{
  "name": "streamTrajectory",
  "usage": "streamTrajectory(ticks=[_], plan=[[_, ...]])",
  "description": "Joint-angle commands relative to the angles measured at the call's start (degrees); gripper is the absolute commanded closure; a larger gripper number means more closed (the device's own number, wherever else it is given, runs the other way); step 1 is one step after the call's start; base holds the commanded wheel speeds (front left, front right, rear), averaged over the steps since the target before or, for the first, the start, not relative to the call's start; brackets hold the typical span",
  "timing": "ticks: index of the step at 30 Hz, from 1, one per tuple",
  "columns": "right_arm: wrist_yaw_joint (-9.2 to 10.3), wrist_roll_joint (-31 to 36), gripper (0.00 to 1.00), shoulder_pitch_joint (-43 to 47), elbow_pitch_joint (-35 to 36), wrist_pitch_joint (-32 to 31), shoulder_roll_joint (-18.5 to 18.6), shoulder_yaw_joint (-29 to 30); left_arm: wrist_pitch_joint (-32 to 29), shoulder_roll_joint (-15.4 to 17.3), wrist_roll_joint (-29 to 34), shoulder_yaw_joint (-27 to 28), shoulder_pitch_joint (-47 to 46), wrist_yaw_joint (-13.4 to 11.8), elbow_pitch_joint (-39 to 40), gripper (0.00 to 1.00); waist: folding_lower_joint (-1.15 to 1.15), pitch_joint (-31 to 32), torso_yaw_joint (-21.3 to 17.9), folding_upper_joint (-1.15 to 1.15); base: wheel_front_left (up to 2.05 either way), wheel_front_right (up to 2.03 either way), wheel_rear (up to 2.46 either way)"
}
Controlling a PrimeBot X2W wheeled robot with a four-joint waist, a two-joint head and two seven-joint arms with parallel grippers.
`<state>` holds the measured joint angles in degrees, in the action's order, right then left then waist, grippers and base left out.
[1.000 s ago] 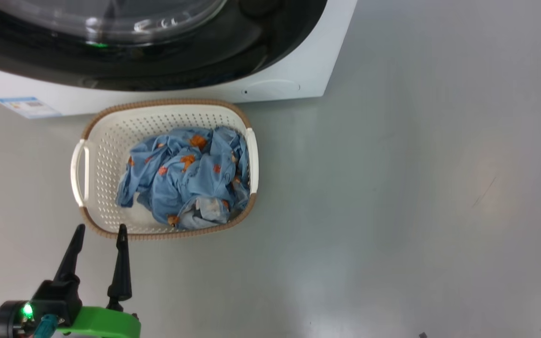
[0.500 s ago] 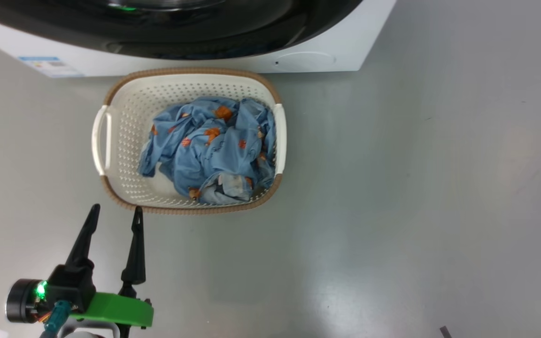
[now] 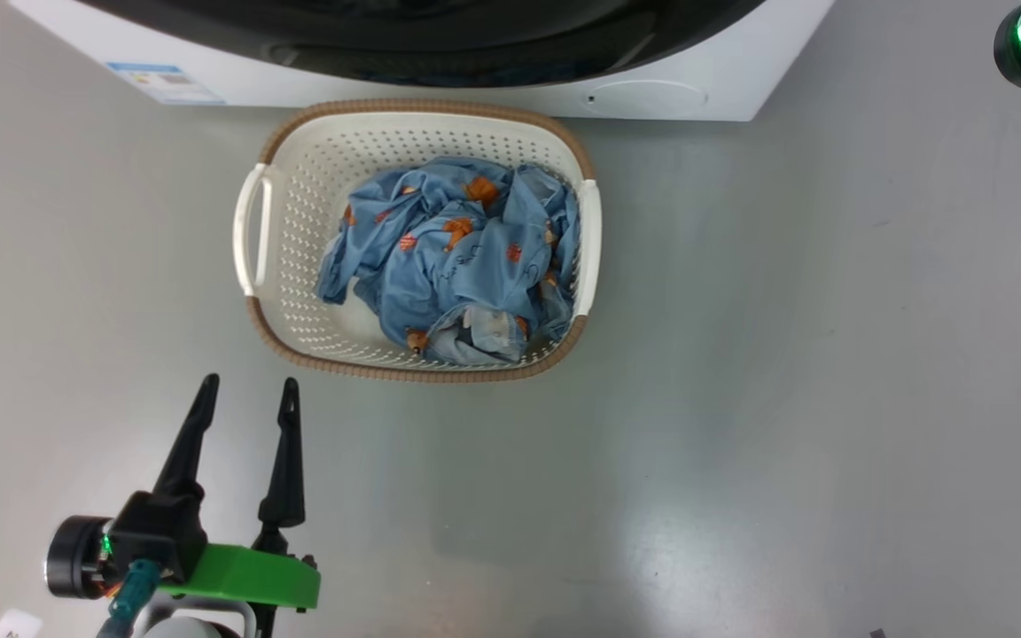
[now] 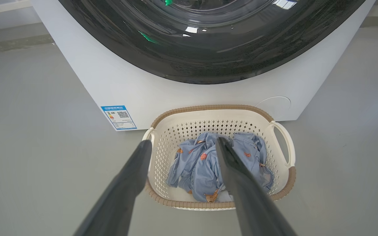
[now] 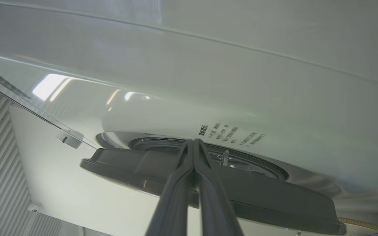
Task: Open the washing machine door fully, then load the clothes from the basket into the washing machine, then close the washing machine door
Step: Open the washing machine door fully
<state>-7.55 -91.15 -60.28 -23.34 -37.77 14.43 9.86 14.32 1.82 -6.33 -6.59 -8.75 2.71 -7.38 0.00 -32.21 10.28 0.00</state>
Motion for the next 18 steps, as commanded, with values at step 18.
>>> streamTrajectory(ticks=[18], plan=[[0.06,1.0,1.0,-4.1,1.2,-1.2,-1.1,-1.3,0.7,1.1,0.1,-0.4,0.5,-1.7,2.9,0.0,0.0,-2.5,4.3,0.0,0.0,0.0,0.0]])
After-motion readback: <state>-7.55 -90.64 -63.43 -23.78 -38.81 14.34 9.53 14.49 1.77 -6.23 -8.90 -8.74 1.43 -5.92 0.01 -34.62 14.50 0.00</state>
